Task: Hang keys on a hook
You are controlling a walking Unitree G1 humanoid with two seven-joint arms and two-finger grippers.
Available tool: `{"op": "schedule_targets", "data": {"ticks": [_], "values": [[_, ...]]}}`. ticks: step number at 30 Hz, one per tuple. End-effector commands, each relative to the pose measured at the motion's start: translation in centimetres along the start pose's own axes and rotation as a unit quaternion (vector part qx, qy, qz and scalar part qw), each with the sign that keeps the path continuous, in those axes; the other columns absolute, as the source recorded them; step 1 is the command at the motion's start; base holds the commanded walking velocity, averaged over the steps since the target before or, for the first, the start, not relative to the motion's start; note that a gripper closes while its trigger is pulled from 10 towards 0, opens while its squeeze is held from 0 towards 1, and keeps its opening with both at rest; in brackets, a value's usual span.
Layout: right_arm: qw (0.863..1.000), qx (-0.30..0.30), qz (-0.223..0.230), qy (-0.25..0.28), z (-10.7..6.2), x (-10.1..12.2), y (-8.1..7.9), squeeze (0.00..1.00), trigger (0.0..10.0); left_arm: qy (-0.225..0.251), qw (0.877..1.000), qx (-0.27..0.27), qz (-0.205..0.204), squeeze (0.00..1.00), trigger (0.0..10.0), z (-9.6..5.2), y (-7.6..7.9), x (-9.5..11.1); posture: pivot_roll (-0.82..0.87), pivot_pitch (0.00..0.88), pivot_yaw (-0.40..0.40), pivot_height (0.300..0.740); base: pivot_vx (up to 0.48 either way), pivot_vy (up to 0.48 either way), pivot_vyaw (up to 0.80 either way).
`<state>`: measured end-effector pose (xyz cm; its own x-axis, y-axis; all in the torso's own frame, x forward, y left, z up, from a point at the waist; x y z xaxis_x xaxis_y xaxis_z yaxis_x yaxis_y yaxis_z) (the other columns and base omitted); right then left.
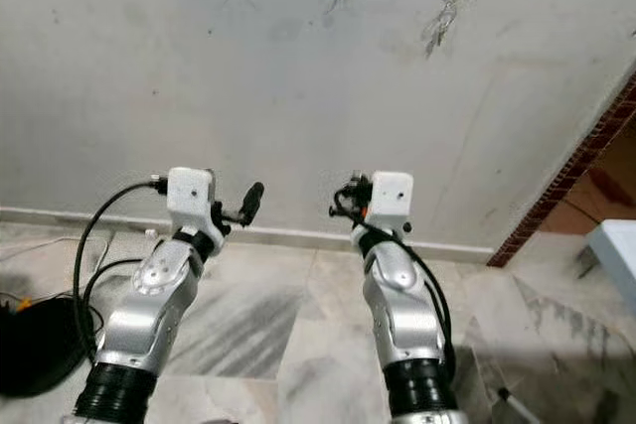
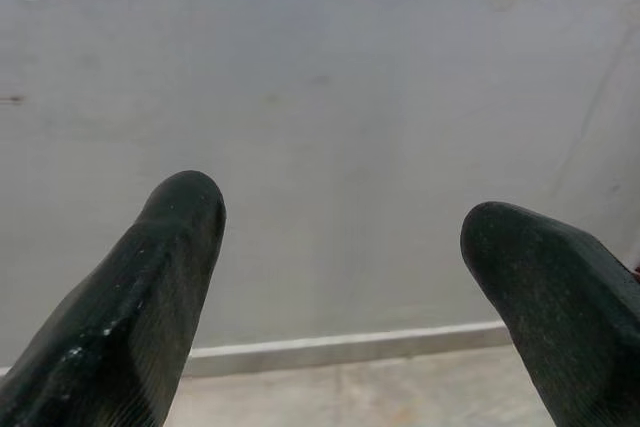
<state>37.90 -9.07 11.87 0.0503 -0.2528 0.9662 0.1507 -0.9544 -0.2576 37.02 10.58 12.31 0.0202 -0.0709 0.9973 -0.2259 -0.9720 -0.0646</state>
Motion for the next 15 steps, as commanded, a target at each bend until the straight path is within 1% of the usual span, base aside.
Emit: {"op": "schedule_targets", "data": {"ticks": [1, 15], "values": [[1.0, -0.01, -0.001, 0.012, -0.06, 0.74, 0.81, 0.0, 10.0, 0.014, 1.0, -0.02, -0.004, 0.0, 10.0, 0.23, 1.31, 0.81, 0.12, 0.0, -0.075, 0.74, 0.292, 0.0, 0.0], [1.0, -0.012, -0.006, 0.017, -0.08, 1.01, 0.99, 0.0, 10.0, 0.008, 1.0, -0.021, -0.002, 0.0, 10.0, 0.4, 1.29, 0.62, 0.12, 0.0, -0.07, 0.74, 0.328, 0.0, 0.0]]}}
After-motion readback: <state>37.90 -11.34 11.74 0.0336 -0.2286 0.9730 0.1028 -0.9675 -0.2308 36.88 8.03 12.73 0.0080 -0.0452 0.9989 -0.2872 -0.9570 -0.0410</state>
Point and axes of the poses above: a point about 5 cm out from each wrist's last joint towards the gripper, its own z axis pointing out of the wrist towards the gripper, its own x axis along the axis of the wrist's last joint, y = z × x, the point moved 6 cm from there along z, pointing out of the wrist towards the gripper, and after that the axes turned 5 degrees about z, right-handed, at the moved point
